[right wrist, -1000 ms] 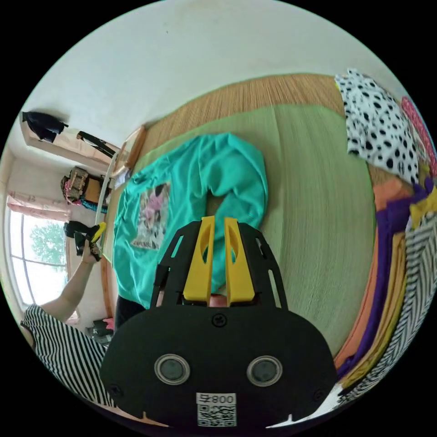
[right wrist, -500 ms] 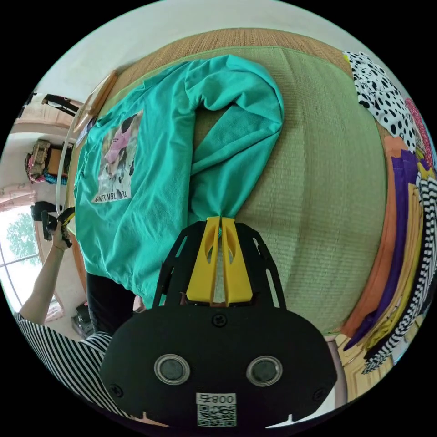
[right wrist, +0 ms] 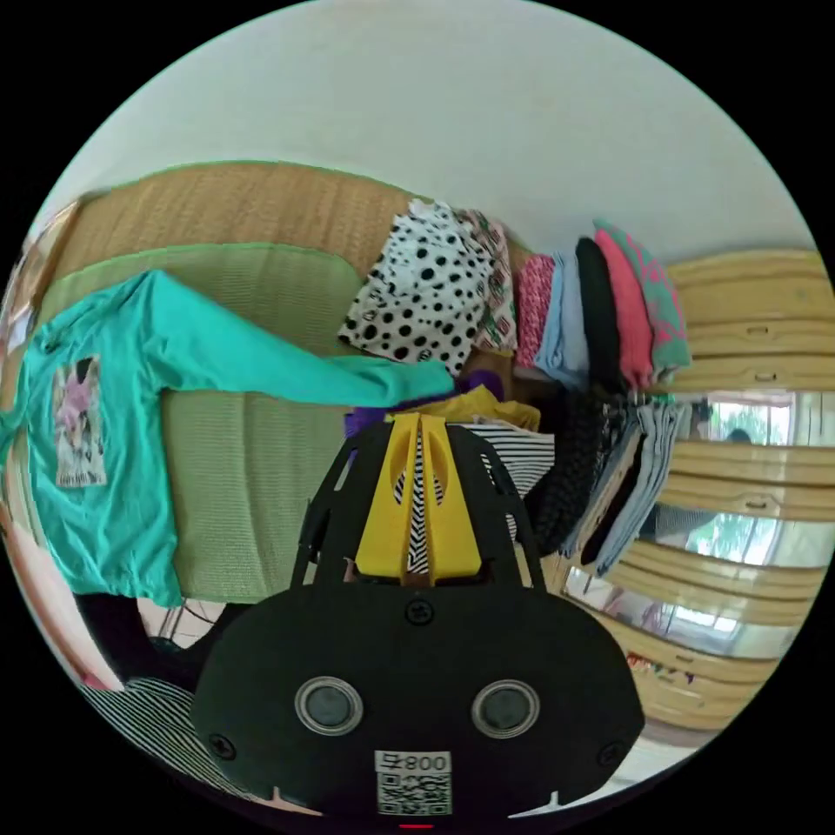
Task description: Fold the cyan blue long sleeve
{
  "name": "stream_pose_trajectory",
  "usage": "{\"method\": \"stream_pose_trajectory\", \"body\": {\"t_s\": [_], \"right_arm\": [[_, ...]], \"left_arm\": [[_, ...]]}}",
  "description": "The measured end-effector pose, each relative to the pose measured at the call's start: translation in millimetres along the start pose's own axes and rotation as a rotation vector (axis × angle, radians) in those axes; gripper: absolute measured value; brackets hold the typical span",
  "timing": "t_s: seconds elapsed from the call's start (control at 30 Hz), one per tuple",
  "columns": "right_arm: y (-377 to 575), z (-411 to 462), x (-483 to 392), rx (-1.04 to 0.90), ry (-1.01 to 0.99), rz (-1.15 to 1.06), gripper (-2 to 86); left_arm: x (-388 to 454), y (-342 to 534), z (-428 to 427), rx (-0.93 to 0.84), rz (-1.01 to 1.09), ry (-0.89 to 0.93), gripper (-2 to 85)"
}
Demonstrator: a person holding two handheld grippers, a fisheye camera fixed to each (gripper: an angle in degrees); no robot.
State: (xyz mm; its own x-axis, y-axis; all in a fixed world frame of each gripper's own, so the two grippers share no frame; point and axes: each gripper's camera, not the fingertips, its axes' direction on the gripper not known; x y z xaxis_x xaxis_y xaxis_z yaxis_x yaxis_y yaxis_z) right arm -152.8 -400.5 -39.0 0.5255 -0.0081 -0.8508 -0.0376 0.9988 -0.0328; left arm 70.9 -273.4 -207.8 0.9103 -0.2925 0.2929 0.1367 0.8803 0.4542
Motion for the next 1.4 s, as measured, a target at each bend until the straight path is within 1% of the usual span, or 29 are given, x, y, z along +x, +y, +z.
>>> {"method": "stream_pose_trajectory", "body": {"t_s": [0.07, 0.1, 0.13, 0.17, 0.3, 0.37, 0.43, 0.47, 0.53, 0.7, 0.77, 0.87, 0.93, 1.0, 1.1, 1.17, 1.2, 1.27, 1.4], "right_arm": [[-2.5, 17.9, 9.9, -0.007, -0.095, 0.061, -0.4], [-1.4, 27.4, 10.5, 0.011, -0.186, 0.077, -0.5], [0.7, 36.2, 4.5, 0.041, -0.286, 0.062, -0.5], [1.7, 40.3, -1.2, 0.056, -0.328, 0.05, -0.5], [3.0, 67.0, -82.0, 0.107, -0.506, -0.127, -0.4], [-1.6, 75.1, -124.9, 0.116, -0.589, -0.205, -0.4], [-13.0, 80.2, -181.5, 0.129, -0.718, -0.295, -0.4], [-16.6, 80.6, -194.7, 0.133, -0.741, -0.312, -0.4], [-32.6, 81.1, -243.1, 0.148, -0.817, -0.374, -0.4], [-66.2, 89.2, -315.3, 0.152, -0.801, -0.45, -0.1], [-76.9, 94.1, -329.4, 0.159, -0.793, -0.458, 0.2], [-86.2, 88.9, -339.2, 0.234, -0.77, -0.487, 1.3], [-87.8, 78.9, -350.0, 0.317, -0.711, -0.53, 3.8], [-88.6, 75.1, -365.7, 0.347, -0.684, -0.574, 6.0], [-89.0, 83.1, -404.5, 0.328, -0.615, -0.664, 7.1], [-87.6, 92.1, -425.9, 0.312, -0.531, -0.694, 6.9], [-86.5, 97.1, -435.1, 0.305, -0.489, -0.701, 6.0], [-83.5, 99.2, -438.8, 0.323, -0.467, -0.696, 4.2], [-84.4, 90.4, -419.9, 0.383, -0.526, -0.636, 0.9]], "left_arm": [[-4.3, 3.8, 15.7, -0.013, -0.003, 0.032, 2.8], [-5.0, 4.9, 20.2, -0.019, -0.003, 0.042, 2.8], [-4.9, 7.3, 29.8, -0.031, 0.007, 0.067, 2.9], [-2.3, 9.5, 40.5, -0.046, 0.026, 0.094, 3.0], [22.0, 11.6, 79.8, -0.106, 0.113, 0.197, 3.3], [48.6, 7.8, 110.4, -0.151, 0.174, 0.282, 3.6], [70.7, 2.9, 134.2, -0.184, 0.208, 0.349, 3.8], [86.5, -1.0, 150.4, -0.205, 0.232, 0.385, 3.9], [110.8, -7.9, 175.6, -0.238, 0.273, 0.414, 4.1], [165.0, -29.8, 243.5, -0.315, 0.361, 0.389, 4.6], [184.0, -41.8, 265.0, -0.303, 0.412, 0.343, 4.9], [206.2, -55.1, 283.3, -0.275, 0.507, 0.289, 5.8], [218.3, -61.0, 295.6, -0.269, 0.563, 0.248, 6.4], [228.7, -64.0, 310.8, -0.284, 0.605, 0.212, 6.5], [239.8, -63.5, 335.2, -0.314, 0.637, 0.148, 5.8], [243.4, -63.7, 340.7, -0.279, 0.649, 0.106, 4.0], [243.8, -64.2, 341.6, -0.279, 0.652, 0.105, 3.7], [244.8, -65.8, 342.1, -0.267, 0.674, 0.106, 2.5], [242.0, -76.2, 332.6, -0.194, 0.64, 0.204, 1.6]]}}
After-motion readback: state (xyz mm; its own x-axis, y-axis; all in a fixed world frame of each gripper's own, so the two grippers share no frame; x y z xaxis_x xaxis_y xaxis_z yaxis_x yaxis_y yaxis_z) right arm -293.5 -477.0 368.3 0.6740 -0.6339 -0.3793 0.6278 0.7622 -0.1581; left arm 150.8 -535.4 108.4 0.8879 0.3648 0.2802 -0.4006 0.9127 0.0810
